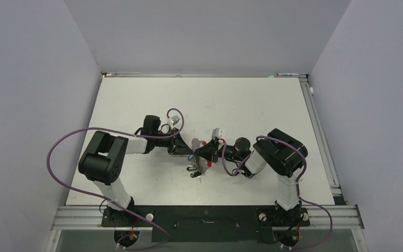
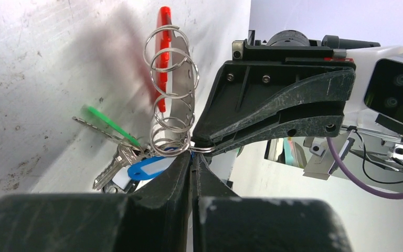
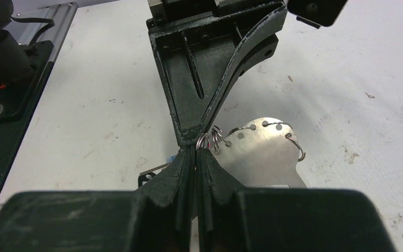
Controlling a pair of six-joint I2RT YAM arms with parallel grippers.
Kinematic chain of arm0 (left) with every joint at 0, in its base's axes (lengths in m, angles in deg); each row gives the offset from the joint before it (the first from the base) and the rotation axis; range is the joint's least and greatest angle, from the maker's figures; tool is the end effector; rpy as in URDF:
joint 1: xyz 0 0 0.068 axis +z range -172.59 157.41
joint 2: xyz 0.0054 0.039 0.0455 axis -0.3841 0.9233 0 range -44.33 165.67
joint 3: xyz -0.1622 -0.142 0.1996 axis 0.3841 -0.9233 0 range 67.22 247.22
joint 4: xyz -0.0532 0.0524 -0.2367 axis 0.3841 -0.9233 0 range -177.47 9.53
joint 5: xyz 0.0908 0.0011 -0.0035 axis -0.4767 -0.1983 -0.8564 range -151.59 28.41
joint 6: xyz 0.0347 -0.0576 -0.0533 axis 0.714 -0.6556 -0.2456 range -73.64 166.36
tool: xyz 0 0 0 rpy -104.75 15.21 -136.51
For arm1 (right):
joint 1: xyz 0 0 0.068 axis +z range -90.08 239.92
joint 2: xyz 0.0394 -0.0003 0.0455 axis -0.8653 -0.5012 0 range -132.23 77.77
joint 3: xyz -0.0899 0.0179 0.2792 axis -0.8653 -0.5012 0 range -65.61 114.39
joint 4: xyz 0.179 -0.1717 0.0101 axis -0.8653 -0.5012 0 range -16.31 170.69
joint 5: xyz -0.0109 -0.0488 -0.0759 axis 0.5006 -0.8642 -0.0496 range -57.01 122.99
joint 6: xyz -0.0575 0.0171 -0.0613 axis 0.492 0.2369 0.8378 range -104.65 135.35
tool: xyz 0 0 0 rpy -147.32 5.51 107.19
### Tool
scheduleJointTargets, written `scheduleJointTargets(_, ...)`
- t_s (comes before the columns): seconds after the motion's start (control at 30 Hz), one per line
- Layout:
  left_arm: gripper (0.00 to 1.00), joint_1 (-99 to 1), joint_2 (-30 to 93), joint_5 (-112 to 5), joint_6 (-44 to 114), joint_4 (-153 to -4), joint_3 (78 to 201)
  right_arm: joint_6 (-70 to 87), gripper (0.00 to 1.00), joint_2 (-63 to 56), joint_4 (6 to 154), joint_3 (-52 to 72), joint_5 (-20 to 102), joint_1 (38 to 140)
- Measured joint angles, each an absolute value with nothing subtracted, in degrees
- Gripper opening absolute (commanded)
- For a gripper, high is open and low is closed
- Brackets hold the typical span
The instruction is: Remove the keys from the keyring
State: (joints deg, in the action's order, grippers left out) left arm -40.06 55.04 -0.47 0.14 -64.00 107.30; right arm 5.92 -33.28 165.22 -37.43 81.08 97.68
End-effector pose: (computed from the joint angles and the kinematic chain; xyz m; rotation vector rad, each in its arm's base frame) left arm 0.2825 -0.1582 0.1524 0.0036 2.4867 -1.7625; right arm 0.2306 0.2498 0.1621 -1.0683 1.3268 1.2707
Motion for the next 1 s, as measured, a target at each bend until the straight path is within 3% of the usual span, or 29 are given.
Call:
scheduleJointTargets(0.4, 0.0, -40.48, 56.49, -0.69, 0.99, -65.62, 106.99, 15.67, 0.05, -35.51, 167.04, -40.88, 75.71, 100.54)
scheduleJointTargets(1.0, 0.0, -40.89, 58.17, -0.34, 4.36, -69.6, 108.72, 14.49, 0.05, -30.26, 164.83, -42.04, 76.12, 100.65)
